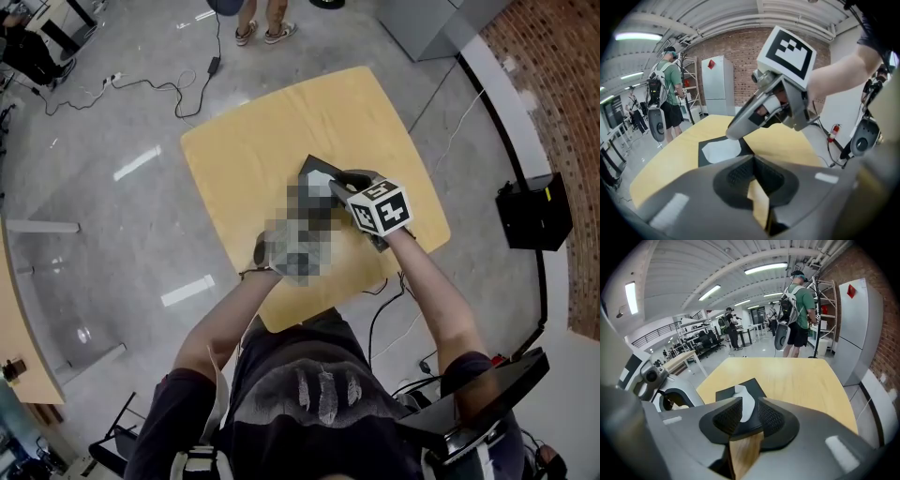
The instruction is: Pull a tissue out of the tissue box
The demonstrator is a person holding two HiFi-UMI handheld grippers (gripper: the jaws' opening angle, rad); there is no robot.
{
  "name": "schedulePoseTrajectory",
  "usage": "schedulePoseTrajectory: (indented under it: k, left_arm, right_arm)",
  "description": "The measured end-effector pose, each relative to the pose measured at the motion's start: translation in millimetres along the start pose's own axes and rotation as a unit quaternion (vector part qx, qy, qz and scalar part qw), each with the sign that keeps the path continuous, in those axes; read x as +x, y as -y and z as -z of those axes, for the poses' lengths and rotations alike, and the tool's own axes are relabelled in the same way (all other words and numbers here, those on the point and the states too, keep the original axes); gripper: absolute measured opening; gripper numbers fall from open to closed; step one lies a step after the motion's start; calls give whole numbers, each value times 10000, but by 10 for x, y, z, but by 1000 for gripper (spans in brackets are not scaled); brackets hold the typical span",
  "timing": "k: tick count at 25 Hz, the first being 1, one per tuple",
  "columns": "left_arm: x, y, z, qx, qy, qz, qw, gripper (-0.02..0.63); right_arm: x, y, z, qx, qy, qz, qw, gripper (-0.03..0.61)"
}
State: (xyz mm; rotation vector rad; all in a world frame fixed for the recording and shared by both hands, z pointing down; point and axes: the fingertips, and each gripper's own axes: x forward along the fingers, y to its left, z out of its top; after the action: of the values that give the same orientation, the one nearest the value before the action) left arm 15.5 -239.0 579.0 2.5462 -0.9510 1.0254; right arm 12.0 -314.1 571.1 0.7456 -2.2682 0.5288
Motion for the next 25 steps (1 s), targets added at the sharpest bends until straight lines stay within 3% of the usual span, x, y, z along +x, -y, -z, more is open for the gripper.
schedulePoseTrajectory:
  k: [9,12,25]
  left_arm:
    - [-2,24,54,148,-145,-19,9998,0]
    - [-2,32,60,148,-142,18,9998,0]
    - [-107,74,150,191,-140,174,9996,0]
  right_arm:
    - [132,54,127,143,-187,48,9997,54]
    - [164,24,159,247,-181,-60,9995,5]
    - [75,-19,15,512,82,-119,9986,0]
